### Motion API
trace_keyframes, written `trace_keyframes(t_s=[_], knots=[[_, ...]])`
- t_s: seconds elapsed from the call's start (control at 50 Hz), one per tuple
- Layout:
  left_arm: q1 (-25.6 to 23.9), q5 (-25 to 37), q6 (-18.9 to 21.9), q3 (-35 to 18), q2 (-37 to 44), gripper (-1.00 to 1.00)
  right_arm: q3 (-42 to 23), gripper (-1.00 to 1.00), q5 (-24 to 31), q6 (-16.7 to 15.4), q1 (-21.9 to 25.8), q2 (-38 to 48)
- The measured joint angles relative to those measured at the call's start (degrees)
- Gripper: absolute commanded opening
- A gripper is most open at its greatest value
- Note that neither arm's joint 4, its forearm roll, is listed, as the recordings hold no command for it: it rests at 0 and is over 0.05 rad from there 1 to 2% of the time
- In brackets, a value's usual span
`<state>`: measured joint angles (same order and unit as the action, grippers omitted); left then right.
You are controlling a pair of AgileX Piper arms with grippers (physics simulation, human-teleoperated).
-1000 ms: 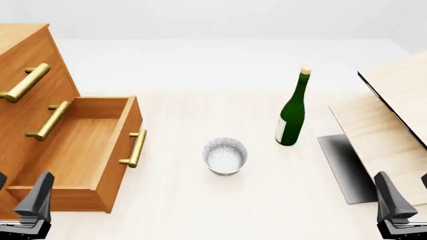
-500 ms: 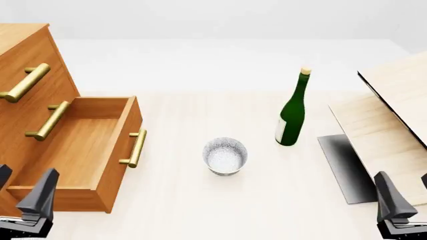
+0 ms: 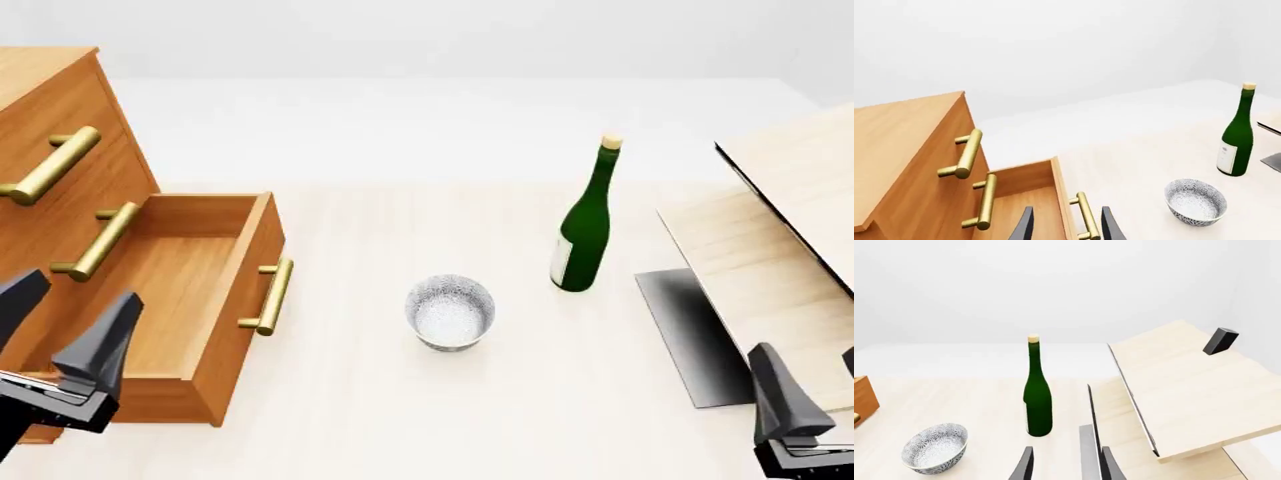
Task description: Put the bowl in the bottom drawer of the cabinet and close it.
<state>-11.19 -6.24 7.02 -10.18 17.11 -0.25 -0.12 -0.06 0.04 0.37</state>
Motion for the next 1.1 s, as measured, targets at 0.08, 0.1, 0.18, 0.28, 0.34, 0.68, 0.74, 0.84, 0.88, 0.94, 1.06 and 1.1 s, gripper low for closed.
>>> trace_keyframes(t_s=[0.08,0.1,0.18,0.28,0.34,0.68,0.74,0.84,0.88,0.94,1.06,1.1], knots=[[-0.8,0.5,0.6,-1.7,1.9,1.0,0.0,1.0,0.0,0.0,0.0,0.0],[-0.9,0.6,0.8,-2.1,2.4,1.0,0.0,1.0,0.0,0.0,0.0,0.0],[-1.5,1.3,1.3,-3.6,4.1,1.0,0.0,1.0,0.0,0.0,0.0,0.0],[-2.2,2.6,1.7,-5.8,6.2,1.0,0.0,1.0,0.0,0.0,0.0,0.0],[-2.7,3.4,1.9,-7.0,7.6,1.0,0.0,1.0,0.0,0.0,0.0,0.0],[-5.5,10.3,2.1,-14.3,12.8,1.0,0.0,1.0,0.0,0.0,0.0,0.0],[-6.0,11.5,2.1,-15.5,13.5,1.0,0.0,1.0,0.0,0.0,0.0,0.0],[-6.9,13.5,1.8,-17.4,14.7,1.0,0.0,1.0,0.0,0.0,0.0,0.0],[-7.3,14.5,1.6,-18.4,15.1,1.0,0.0,1.0,0.0,0.0,0.0,0.0],[-8.0,16.1,1.2,-19.9,15.8,1.0,0.0,1.0,0.0,0.0,0.0,0.0],[-9.2,19.0,0.0,-22.6,17.0,1.0,0.0,1.0,0.0,0.0,0.0,0.0],[-9.4,19.9,-0.4,-23.5,17.4,1.0,0.0,1.0,0.0,0.0,0.0,0.0]])
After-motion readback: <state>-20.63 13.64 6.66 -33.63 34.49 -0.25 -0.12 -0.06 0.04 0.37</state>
